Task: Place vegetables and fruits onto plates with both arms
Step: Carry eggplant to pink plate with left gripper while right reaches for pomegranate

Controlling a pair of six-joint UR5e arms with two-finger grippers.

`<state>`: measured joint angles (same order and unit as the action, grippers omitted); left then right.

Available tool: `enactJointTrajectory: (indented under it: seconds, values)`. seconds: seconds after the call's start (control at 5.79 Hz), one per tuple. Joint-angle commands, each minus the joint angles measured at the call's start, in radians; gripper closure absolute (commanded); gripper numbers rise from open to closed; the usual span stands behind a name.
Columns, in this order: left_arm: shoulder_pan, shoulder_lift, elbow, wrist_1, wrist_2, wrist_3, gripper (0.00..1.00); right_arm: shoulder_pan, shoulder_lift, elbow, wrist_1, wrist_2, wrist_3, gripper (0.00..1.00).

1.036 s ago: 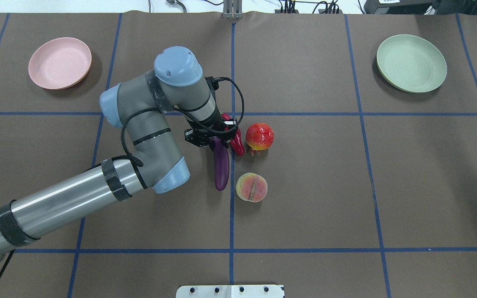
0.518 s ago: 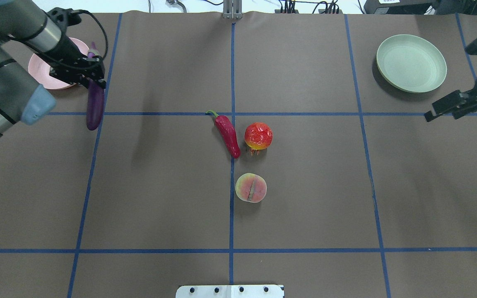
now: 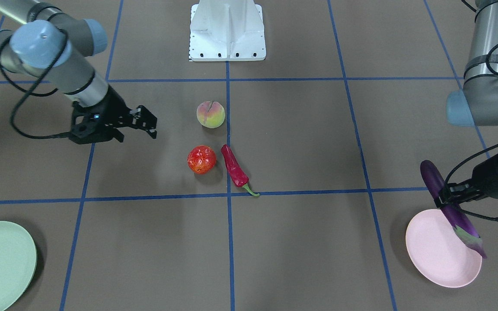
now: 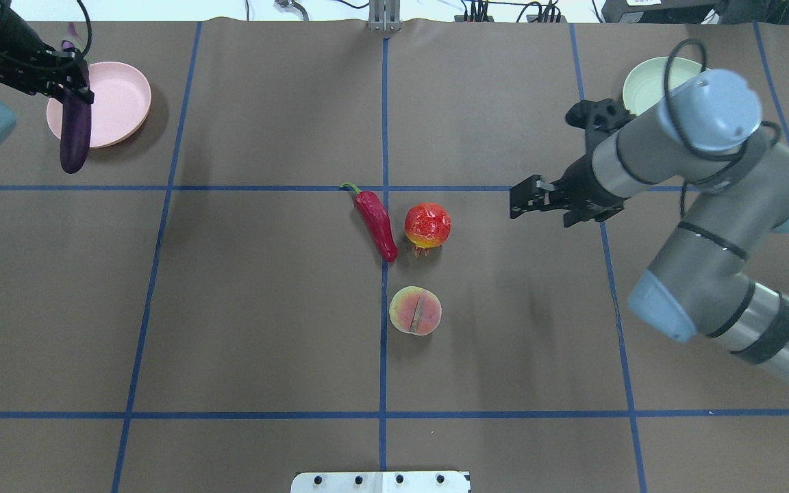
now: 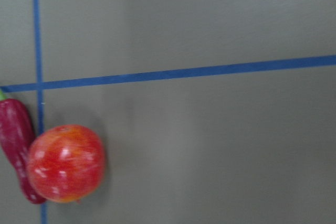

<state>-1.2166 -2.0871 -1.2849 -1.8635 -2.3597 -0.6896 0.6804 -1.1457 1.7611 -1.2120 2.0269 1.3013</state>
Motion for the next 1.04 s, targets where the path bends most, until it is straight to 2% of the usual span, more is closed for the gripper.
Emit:
enactJointTrajectory:
  seconds: [0.0,0.17,0.35,0.86]
  values:
    - [-0.006,-0.065,0.088,0.004,0.008,0.007,1.00,-0.094,0.111,-0.086,0.005,-0.196,0.111,0.00]
    - [-0.004,-0.123,0.172,0.004,0.073,0.005,1.00,-0.108,0.145,-0.132,0.005,-0.245,0.124,0.00]
    - [-0.003,-0.177,0.256,0.006,0.094,0.005,1.00,-0.119,0.162,-0.150,0.003,-0.298,0.131,0.00]
    - [-0.001,-0.180,0.263,0.004,0.094,0.004,1.00,-0.140,0.211,-0.224,0.005,-0.352,0.138,0.00]
